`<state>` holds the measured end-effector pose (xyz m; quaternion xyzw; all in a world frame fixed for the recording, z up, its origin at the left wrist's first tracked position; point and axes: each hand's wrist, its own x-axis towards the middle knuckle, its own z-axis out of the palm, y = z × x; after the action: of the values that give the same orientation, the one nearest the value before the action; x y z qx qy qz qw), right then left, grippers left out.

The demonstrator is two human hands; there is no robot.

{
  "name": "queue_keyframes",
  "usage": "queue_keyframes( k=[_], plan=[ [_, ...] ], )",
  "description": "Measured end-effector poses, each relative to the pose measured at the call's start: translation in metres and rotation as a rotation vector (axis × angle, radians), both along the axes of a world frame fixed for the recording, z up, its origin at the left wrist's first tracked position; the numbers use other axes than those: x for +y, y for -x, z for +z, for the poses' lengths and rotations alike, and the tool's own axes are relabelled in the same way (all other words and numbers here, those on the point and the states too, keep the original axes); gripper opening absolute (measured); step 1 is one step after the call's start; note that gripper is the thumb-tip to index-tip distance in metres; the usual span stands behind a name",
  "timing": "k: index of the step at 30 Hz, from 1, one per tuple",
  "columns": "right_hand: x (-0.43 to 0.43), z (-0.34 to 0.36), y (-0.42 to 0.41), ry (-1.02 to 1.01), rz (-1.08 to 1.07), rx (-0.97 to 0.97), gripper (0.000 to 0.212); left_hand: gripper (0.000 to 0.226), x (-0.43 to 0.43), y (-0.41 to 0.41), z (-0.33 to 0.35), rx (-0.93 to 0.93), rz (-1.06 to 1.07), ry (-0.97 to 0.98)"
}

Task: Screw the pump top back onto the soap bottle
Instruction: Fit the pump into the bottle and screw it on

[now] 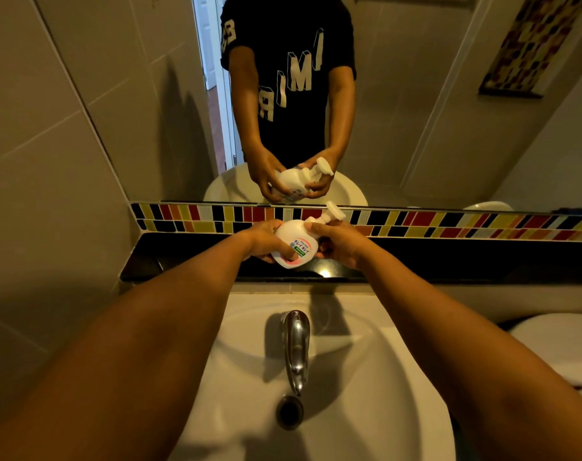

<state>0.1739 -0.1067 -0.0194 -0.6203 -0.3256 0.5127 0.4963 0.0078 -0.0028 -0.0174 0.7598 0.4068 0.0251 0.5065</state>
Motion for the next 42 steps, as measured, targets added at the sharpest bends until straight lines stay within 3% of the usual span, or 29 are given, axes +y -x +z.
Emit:
queue_keyframes(
  k=[7, 14, 21, 28, 33, 42],
  plan=[
    [-0.002, -0.002, -0.011, 0.008, 0.057, 0.074, 0.040, 0.066, 0.002, 0.001, 0.001, -0.006, -0.002, 0.013],
    [0.002, -0.005, -0.005, -0.021, -0.039, 0.023, 0.052, 0.058, -0.001, -0.003, 0.003, -0.027, -0.001, 0.025],
    [-0.001, -0.005, -0.018, 0.027, 0.043, 0.090, 0.045, 0.059, 0.001, 0.000, 0.003, -0.026, 0.009, 0.025],
    [0.003, -0.008, -0.007, -0.013, -0.067, -0.017, 0.051, 0.058, -0.004, -0.004, 0.000, -0.034, 0.005, 0.038],
    [-0.001, -0.004, -0.014, -0.003, 0.069, 0.013, 0.041, 0.058, -0.001, -0.001, -0.002, -0.049, -0.001, 0.059],
    [0.002, -0.003, -0.007, -0.002, 0.005, -0.141, 0.040, 0.060, -0.003, -0.004, -0.007, -0.044, 0.014, 0.062]
  ],
)
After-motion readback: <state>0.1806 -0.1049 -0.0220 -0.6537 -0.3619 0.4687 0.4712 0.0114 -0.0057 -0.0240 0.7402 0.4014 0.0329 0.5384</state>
